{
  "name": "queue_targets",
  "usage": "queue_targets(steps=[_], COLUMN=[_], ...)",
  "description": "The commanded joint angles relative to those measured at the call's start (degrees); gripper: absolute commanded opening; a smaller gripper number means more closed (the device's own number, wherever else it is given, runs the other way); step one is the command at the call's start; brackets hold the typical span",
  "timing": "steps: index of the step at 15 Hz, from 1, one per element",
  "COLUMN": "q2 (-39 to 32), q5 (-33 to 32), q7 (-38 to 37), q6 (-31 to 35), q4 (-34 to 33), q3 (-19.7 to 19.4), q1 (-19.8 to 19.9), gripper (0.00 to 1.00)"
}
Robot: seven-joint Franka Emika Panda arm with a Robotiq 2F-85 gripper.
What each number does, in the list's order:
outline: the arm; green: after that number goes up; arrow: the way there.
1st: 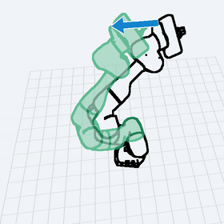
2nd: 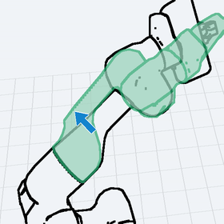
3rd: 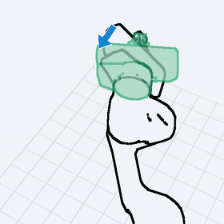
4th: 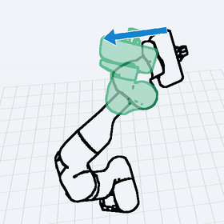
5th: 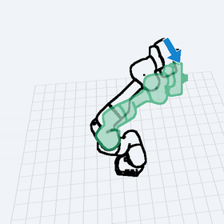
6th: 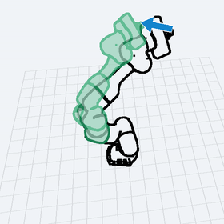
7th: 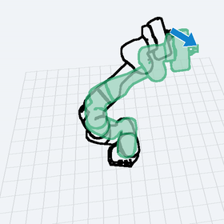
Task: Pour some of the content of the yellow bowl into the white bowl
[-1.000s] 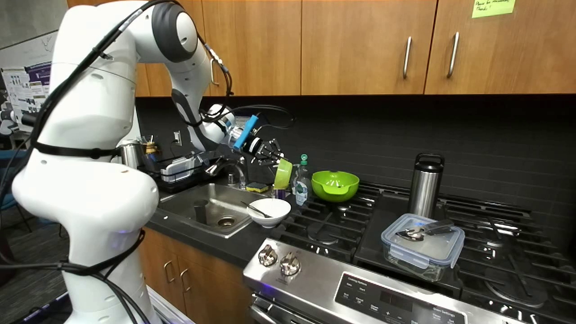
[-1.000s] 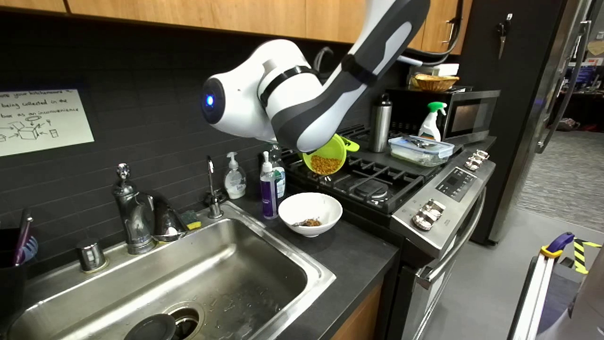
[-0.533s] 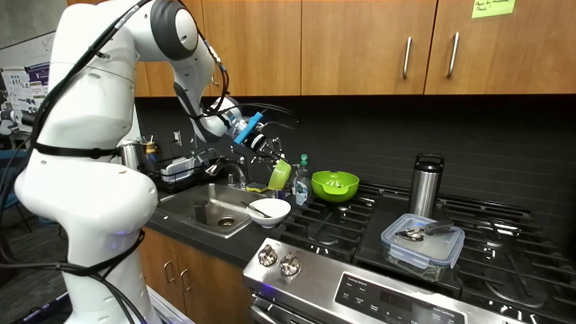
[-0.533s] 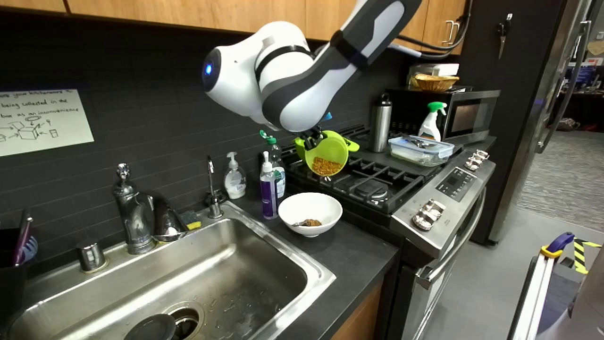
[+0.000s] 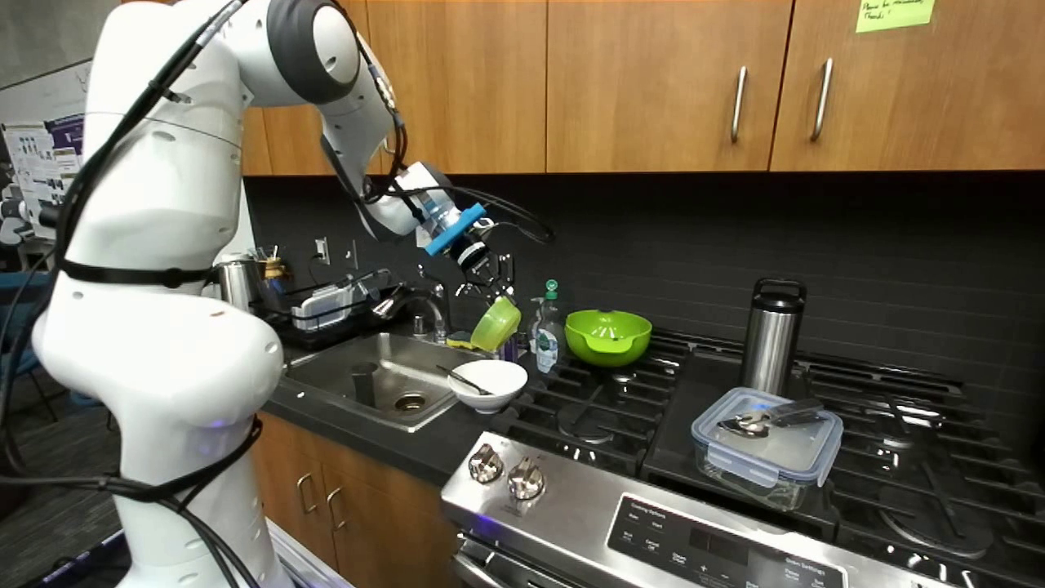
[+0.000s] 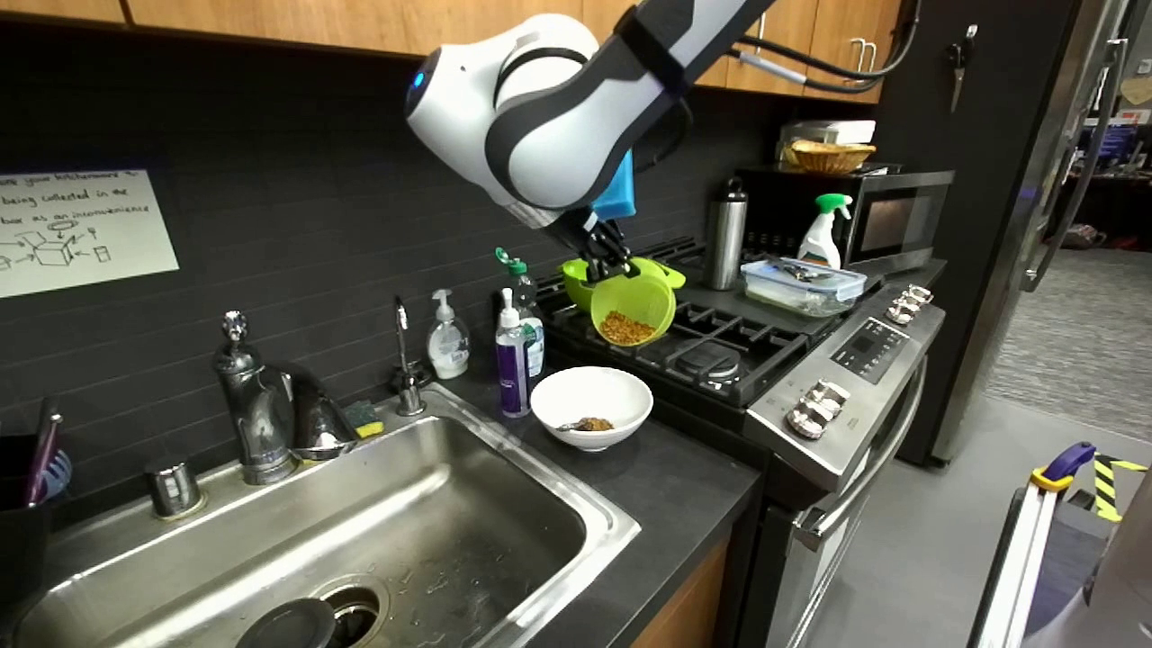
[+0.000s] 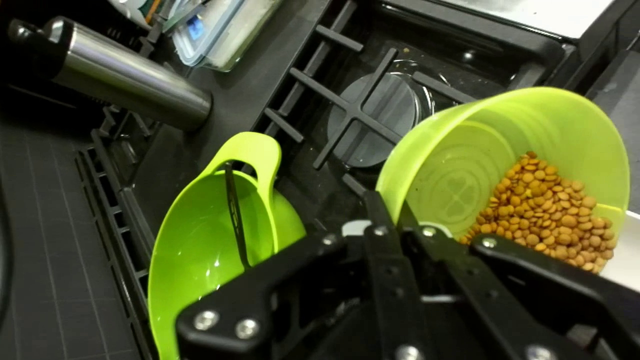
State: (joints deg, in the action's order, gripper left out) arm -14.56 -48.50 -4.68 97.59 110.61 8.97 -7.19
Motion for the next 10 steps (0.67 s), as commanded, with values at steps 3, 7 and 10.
queue_targets(steps=[3, 7, 10], q2=[1.6, 1.8, 2.1], q5=[7.7, 11.2, 13.2], q7=[2.7, 2.6, 2.4], q6=[0.9, 2.0, 3.9], q4=[-0.9, -1.1, -0.8], q3=[-1.9, -3.2, -4.4], q1=[1.4, 2.3, 3.2], gripper=[0.01, 0.01, 0.01])
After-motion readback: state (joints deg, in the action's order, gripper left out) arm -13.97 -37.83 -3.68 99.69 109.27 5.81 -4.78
